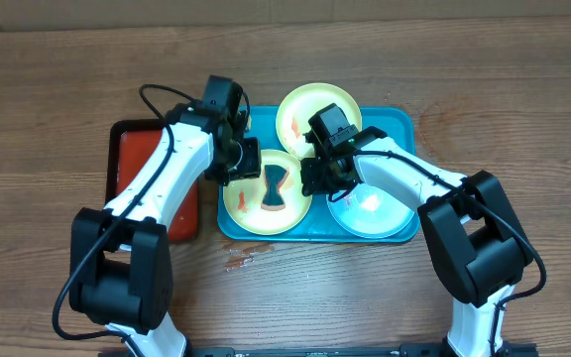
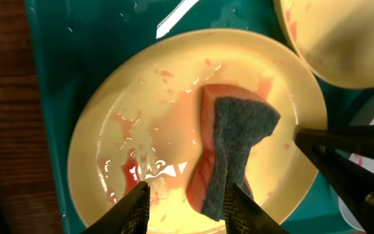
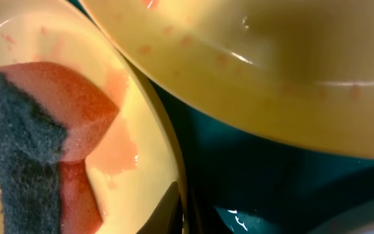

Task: Clean dirty plates on tray and stack at the side

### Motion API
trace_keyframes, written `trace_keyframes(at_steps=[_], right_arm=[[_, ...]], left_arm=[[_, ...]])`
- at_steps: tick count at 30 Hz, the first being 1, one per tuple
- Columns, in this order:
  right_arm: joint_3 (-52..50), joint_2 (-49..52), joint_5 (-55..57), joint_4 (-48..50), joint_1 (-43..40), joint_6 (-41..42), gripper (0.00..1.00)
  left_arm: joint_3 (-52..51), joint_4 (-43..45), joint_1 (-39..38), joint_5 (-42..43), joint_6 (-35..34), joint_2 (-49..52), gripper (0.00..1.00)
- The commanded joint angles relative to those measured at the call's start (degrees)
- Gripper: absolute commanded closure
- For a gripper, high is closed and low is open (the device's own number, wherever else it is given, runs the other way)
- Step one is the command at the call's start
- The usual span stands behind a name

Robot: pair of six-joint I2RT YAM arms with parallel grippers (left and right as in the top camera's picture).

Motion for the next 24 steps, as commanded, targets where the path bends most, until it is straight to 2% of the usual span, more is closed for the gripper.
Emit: trace_keyframes(at_steps=[1, 3, 8, 12, 24], right_arm=[[0.2, 1.0, 0.7, 0.0, -0.2, 0.8, 0.96], [0.2, 1.0, -0.4, 0.3, -0.2, 0.8, 0.96], [0.2, 1.0, -1.8, 0.7, -0.2, 0.8, 0.96], [0.2, 1.0, -1.8, 0.7, -0.2, 0.8, 0.96], [0.2, 1.0, -1.8, 0.8, -0.2, 0.8, 0.96]], left_arm=[[-2.5, 2.3, -1.9, 1.8, 0.5, -0.9, 0.57], [-3.7, 4.1, -2.8, 1.8, 0.5, -0.9, 0.52], [-6.5, 9.4, -4.7, 1.4, 0.4, -0.9, 0.48], [-8.3, 12.5, -5.1, 0.0, -1.7, -0.9, 0.52], [-8.8, 14.5, -7.7, -0.5, -1.4, 2.1, 0.61]])
